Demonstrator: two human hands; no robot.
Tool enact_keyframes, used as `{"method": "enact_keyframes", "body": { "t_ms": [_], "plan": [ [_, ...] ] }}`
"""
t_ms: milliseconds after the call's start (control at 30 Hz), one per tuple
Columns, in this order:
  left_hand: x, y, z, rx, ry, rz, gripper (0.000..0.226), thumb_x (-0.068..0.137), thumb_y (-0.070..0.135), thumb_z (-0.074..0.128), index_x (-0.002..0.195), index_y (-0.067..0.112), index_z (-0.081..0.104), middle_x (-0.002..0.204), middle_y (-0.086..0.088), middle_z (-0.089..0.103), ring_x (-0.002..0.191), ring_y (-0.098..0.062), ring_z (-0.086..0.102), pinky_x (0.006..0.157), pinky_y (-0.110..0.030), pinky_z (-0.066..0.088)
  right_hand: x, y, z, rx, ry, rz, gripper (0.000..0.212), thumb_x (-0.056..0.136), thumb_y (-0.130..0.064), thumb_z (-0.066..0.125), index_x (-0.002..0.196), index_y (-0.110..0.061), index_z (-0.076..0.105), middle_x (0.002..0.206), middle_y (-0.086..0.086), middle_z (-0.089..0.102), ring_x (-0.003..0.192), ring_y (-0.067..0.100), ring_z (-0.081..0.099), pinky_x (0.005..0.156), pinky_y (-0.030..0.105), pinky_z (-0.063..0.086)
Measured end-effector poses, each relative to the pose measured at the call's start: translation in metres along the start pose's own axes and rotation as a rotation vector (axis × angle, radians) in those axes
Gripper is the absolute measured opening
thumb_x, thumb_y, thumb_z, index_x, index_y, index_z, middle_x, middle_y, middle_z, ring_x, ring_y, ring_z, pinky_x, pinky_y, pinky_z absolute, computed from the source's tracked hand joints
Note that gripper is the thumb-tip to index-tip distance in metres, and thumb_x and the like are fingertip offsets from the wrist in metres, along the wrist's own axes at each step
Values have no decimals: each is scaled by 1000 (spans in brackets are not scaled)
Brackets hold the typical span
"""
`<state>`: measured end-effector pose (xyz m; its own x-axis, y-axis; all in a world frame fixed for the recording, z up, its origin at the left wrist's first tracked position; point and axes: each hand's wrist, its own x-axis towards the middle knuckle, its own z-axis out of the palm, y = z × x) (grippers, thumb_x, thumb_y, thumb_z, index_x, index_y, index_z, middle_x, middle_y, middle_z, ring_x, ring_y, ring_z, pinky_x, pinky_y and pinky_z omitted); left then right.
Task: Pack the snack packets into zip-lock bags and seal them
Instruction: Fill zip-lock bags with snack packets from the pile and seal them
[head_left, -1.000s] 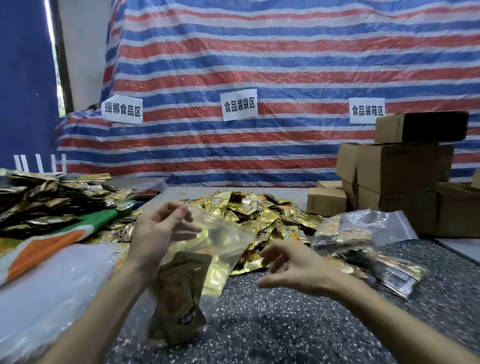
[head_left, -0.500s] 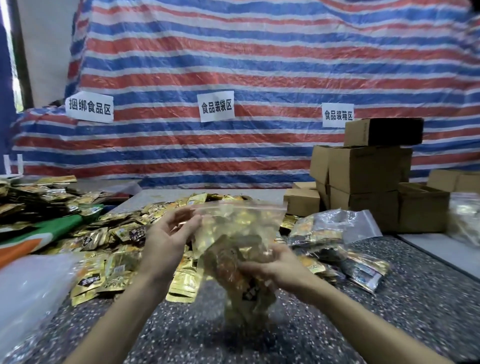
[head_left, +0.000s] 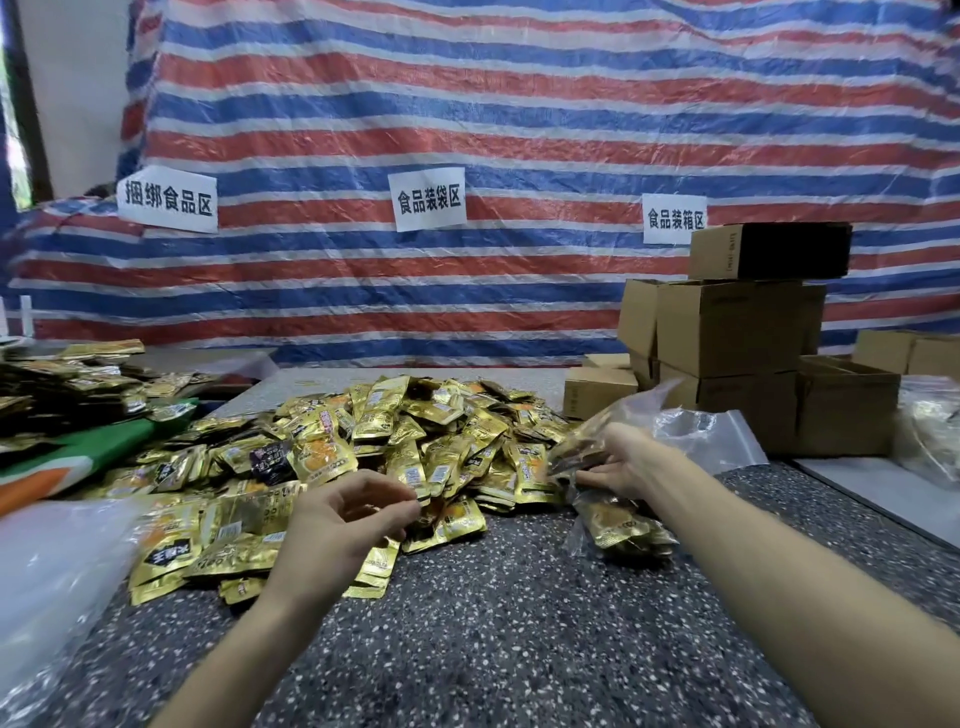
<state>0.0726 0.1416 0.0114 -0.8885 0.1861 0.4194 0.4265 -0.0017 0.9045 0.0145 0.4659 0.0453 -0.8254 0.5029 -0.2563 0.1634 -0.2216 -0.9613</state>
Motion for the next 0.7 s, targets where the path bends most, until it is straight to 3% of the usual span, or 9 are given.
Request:
{"method": "enact_keyframes", "body": {
  "t_ms": [100,233,433,600,700],
  "plan": [
    [-2,-4,-5,36,-31,-29,14,78,9,78,76,23,77,85,-2,75,68,-12,68,62,-23,53,-7,12,7,12,-70,52,33,100,-1,45,131,11,44,112,33,65,94,40,69,51,40,59],
    [-4,-9,-6,50,-15,-57,14,79,10,78,77,24,78,84,-2,76,67,-8,67,62,-21,53,-25,32,28,-27,-155,84,34,104,-14,40,114,7,64,102,22,74,91,31,71,66,35,59],
    [-13,-21,-12,51,29,-121,13,89,15,69,79,18,77,76,0,74,62,-3,64,58,-15,51,-53,86,77,-112,-273,-155,33,102,-28,52,86,-3,66,67,6,69,51,16,60,45,26,49],
    [-24,-39,-45,248,65,-119,10,87,12,73,83,21,74,84,5,73,75,-3,67,67,-17,55,-61,140,101,-213,-309,-373,36,99,-29,59,81,0,68,64,7,63,46,10,54,40,21,41],
    [-29,-52,-74,366,147,-129,13,85,11,76,87,23,72,88,3,70,77,-2,65,64,-14,51,-64,152,100,-276,-337,-477,33,98,-28,60,79,-3,69,64,8,63,47,11,54,41,20,41]
  ]
}}
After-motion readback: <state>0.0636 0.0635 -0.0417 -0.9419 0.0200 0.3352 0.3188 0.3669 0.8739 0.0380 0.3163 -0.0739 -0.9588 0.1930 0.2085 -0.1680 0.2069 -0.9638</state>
